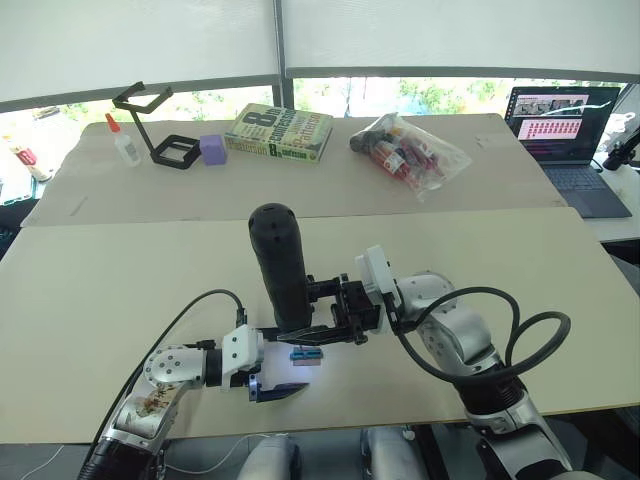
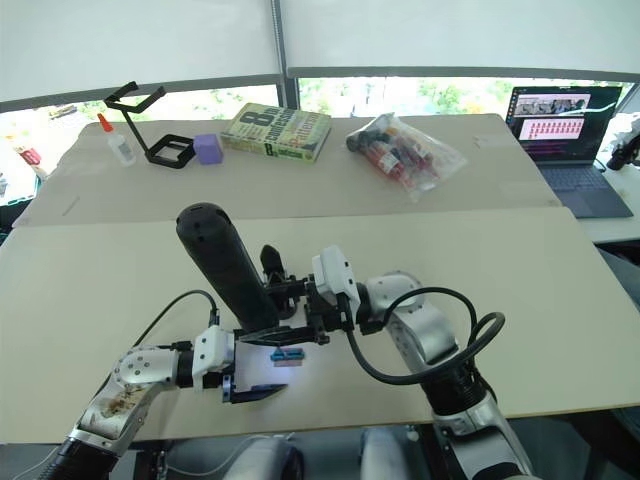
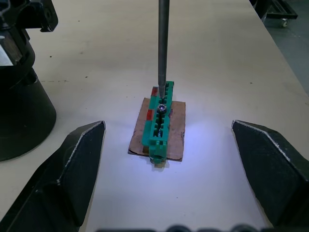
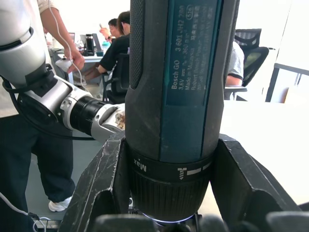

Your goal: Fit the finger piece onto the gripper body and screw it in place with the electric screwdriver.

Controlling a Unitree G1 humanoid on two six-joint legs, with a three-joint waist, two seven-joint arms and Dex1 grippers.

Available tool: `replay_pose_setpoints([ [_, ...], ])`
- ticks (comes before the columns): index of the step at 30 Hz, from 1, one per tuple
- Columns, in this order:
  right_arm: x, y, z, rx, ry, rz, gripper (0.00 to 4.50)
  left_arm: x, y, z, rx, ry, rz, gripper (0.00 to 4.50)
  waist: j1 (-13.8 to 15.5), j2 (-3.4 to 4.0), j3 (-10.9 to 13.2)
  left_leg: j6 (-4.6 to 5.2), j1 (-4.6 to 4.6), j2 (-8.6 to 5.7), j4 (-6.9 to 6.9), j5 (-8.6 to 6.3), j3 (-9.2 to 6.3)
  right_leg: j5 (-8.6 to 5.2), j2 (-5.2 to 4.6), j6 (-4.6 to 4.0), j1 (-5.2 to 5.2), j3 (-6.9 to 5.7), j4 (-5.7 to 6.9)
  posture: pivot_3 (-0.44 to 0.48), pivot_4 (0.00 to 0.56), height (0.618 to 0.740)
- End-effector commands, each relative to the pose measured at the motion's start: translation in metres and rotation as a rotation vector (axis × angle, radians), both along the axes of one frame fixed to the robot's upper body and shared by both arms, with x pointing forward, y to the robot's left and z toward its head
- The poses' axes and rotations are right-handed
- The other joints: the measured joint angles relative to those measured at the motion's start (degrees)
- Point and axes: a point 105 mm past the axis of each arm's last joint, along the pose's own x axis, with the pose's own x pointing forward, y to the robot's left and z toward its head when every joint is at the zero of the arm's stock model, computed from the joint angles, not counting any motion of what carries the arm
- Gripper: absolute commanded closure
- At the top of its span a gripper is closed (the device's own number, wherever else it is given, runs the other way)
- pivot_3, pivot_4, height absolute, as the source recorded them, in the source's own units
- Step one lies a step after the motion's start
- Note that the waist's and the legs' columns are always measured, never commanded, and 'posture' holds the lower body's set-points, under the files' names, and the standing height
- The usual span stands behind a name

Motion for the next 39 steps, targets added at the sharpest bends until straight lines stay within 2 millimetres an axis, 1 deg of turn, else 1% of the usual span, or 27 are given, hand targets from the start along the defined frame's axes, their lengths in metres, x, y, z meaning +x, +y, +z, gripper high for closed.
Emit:
replay_pose_setpoints([
  [1,-0.0042,0.0011,0.0131,0.044,-0.062,0.017,2.55,-0.0052,-0.0028,-0.0099,0.009,0.051,0.001,0.07,0.0,0.0,0.0,0.0,0.0,0.0,0.0,0.0,0.0,0.0,0.0,0.0,0.0,0.0,0.0,0.0,0.15,0.74],
  [39,-0.0053,0.0024,0.0042,0.013,-0.042,0.011,2.55,-0.0064,-0.0077,-0.0065,-0.001,0.063,0.005,0.07,0.0,0.0,0.0,0.0,0.0,0.0,0.0,0.0,0.0,0.0,0.0,0.0,0.0,0.0,0.0,0.0,0.15,0.74],
])
